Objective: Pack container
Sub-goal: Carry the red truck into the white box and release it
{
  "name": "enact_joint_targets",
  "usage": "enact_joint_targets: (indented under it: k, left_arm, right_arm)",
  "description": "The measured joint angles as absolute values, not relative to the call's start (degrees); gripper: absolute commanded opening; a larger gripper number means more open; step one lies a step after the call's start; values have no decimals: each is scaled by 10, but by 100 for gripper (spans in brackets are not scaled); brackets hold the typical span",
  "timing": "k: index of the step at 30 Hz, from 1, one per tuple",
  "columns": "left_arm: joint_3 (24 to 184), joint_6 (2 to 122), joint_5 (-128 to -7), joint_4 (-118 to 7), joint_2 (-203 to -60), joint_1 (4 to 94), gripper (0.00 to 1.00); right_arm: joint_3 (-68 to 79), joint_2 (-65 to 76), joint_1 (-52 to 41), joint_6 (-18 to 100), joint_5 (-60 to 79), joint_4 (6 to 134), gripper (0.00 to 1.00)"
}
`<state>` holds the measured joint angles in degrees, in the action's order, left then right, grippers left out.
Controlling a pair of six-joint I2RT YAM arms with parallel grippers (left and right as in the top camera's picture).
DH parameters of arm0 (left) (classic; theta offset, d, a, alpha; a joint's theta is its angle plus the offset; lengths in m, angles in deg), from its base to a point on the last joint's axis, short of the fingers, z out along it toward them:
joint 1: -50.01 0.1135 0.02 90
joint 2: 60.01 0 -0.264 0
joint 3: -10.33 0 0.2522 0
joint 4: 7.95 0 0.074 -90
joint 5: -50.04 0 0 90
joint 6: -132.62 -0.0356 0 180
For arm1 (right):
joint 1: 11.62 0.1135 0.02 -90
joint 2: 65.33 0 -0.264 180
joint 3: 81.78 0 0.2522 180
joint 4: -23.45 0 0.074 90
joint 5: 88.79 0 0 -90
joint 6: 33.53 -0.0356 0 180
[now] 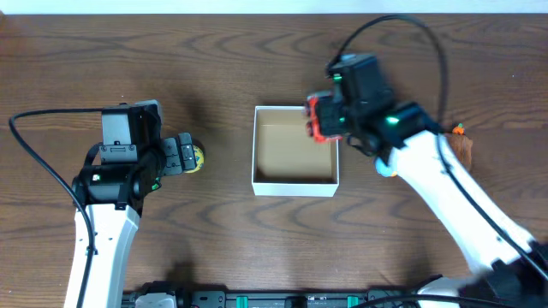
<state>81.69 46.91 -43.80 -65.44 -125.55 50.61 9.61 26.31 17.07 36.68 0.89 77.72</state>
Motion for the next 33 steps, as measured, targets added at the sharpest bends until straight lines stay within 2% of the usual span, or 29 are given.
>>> enact_joint_targets:
  k: [12,15,18,22,24,26,29,33]
  left_arm:
    - [817,469,-438,-655,-1256,506,98]
    - [817,469,-438,-655,-1256,506,98]
    - [817,469,-438,-654,-1256,506,98]
    - [817,469,-438,-655,-1256,506,98]
    - [817,469,-438,-655,-1256,506,98]
    - [817,469,-438,-655,-1256,506,98]
    - [817,469,-438,-655,-1256,506,98]
    - [817,469,-438,-655,-1256,506,98]
  right_arm:
    - [95,365,192,301,9,803,1]
    - [95,392,192,286,-3,800,5]
    - [95,413,192,279,-10,787,25]
    - [94,419,192,278,-13,763,64]
    - [95,419,192,278,-15,748,79]
    - [95,419,192,288,-14,734,90]
    - [104,418,192,308,-14,736,99]
    - [149,409,181,324,-15,771,99]
